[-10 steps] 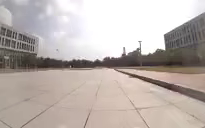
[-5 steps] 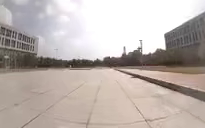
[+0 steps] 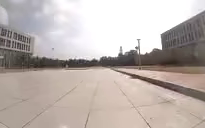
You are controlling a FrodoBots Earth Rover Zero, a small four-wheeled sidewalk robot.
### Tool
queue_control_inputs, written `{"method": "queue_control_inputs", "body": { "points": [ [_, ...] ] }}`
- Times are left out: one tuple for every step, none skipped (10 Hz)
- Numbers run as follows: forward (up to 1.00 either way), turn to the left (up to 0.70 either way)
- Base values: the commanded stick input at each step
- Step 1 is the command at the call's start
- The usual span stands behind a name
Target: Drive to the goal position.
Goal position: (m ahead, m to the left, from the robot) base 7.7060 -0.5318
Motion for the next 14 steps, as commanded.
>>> {"method": "queue_control_inputs", "body": {
  "points": [
    [0.7,0.0],
    [0.7,0.0],
    [0.7,0.0],
    [0.7,0.0],
    [0.7,0.0],
    [0.7,0.0],
    [0.7,0.0],
    [0.7,0.0],
    [0.7,0.0],
    [0.7,0.0],
    [0.7,0.0],
    [0.7,0.0],
    [0.7,0.0],
    [0.7,0.0]
  ]
}}
